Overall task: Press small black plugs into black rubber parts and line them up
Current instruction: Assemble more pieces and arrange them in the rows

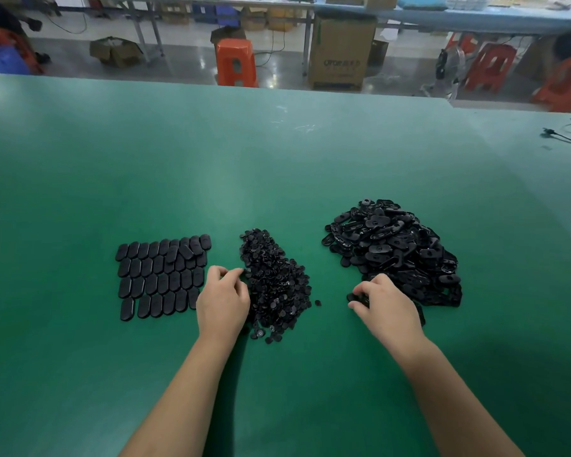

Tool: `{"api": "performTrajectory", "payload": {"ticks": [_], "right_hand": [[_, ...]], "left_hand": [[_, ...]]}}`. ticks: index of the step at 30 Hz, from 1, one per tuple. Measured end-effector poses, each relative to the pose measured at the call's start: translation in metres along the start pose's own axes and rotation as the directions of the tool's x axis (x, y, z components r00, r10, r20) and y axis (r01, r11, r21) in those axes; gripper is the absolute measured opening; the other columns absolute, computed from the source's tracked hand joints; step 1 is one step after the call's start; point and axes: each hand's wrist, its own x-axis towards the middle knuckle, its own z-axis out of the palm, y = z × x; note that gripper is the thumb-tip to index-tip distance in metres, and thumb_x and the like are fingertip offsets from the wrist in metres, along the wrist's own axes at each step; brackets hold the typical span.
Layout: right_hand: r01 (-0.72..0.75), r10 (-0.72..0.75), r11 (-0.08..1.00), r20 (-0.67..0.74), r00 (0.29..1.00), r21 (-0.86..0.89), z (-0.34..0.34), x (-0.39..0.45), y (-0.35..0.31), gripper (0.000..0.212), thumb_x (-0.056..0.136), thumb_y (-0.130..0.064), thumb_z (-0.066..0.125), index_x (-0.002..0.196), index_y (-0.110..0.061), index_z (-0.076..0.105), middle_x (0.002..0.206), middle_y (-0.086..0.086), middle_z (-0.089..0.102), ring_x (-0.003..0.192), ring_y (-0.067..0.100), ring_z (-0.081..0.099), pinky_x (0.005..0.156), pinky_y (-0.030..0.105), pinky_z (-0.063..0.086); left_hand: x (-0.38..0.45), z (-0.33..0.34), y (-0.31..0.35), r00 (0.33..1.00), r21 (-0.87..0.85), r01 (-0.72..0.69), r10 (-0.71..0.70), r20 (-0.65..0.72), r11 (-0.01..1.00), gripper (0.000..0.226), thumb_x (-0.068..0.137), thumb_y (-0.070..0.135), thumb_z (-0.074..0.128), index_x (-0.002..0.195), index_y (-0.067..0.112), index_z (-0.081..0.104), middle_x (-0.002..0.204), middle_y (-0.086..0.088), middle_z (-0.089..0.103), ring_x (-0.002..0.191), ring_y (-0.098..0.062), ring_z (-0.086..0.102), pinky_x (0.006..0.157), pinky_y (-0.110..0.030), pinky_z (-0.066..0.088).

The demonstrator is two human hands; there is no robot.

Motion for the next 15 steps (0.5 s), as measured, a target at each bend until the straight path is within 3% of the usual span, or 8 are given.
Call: {"api": "performTrajectory", "payload": {"ticks": [3,9,12,15], "right_hand": [[0.022,-0.022,1.0,0.013,1.0,0.009,0.002,0.003,-0.003,0.02,0.097,-0.04,0.064,0.114,-0.03,0.066,0.11,-0.009,0.049,0.078,0.013,0.057,0.065,0.026,0.041],[0.041,-0.044,0.998,0.06,0.997,0.042,0.005,0.01,-0.012,0.025,0.098,-0.034,0.063,0.121,-0.026,0.06,0.117,-0.005,0.057,0.105,0.016,0.063,0.084,0.032,0.05],[0.042,-0.045,0.998,0.085,0.995,0.044,0.007,0.013,-0.016,0.029,0.1,-0.031,0.062,0.127,-0.024,0.06,0.112,-0.005,0.053,0.1,0.018,0.062,0.079,0.029,0.043],[0.051,-0.059,0.992,0.067,0.996,0.114,0.009,0.013,-0.021,0.019,0.1,-0.028,0.061,0.117,-0.023,0.067,0.1,-0.007,0.047,0.092,0.016,0.06,0.079,0.028,0.044]], "left_hand": [[-0.001,-0.001,0.0,1.0,-0.046,-0.001,0.0,-0.021,0.999,0.018,0.094,0.015,0.062,0.106,0.011,0.075,0.097,0.001,0.053,0.062,-0.016,0.054,0.059,-0.027,0.04],[0.0,-0.001,0.0,1.0,-0.067,0.02,-0.021,-0.018,0.998,0.012,0.095,0.019,0.065,0.095,0.01,0.072,0.097,0.0,0.055,0.066,-0.015,0.055,0.061,-0.031,0.045],[0.0,-0.001,0.0,0.999,-0.075,0.03,-0.031,-0.016,0.997,0.01,0.095,0.019,0.066,0.095,0.011,0.071,0.099,0.0,0.057,0.063,-0.013,0.054,0.06,-0.03,0.043],[0.001,0.0,-0.001,0.999,-0.098,0.02,-0.023,-0.024,0.995,0.017,0.094,0.019,0.066,0.109,0.014,0.073,0.102,0.001,0.058,0.067,-0.013,0.055,0.062,-0.031,0.048]]}}
